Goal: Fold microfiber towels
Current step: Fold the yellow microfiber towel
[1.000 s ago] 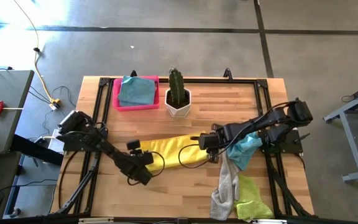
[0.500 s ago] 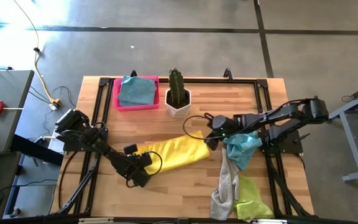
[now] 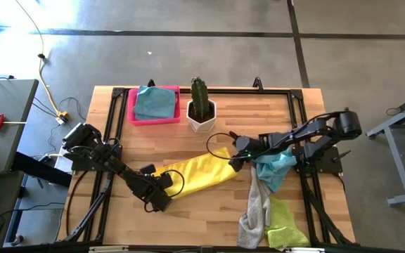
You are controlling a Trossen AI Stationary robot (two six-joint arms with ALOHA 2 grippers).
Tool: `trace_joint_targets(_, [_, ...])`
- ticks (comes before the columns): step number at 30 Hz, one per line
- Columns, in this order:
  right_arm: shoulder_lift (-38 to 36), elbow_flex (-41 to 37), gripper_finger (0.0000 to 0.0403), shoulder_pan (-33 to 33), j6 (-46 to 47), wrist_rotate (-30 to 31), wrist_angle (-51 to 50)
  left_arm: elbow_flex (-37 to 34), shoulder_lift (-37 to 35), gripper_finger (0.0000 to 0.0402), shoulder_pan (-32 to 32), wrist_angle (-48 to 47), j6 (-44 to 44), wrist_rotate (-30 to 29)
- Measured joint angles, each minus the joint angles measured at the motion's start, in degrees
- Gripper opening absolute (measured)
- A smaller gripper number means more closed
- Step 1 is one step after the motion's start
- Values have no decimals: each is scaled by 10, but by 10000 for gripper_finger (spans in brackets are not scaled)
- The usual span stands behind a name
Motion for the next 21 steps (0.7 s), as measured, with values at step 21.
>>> trace_joint_targets(21, [39,0,131,60,15,35,82,0,0,29,0,1,-2,-10])
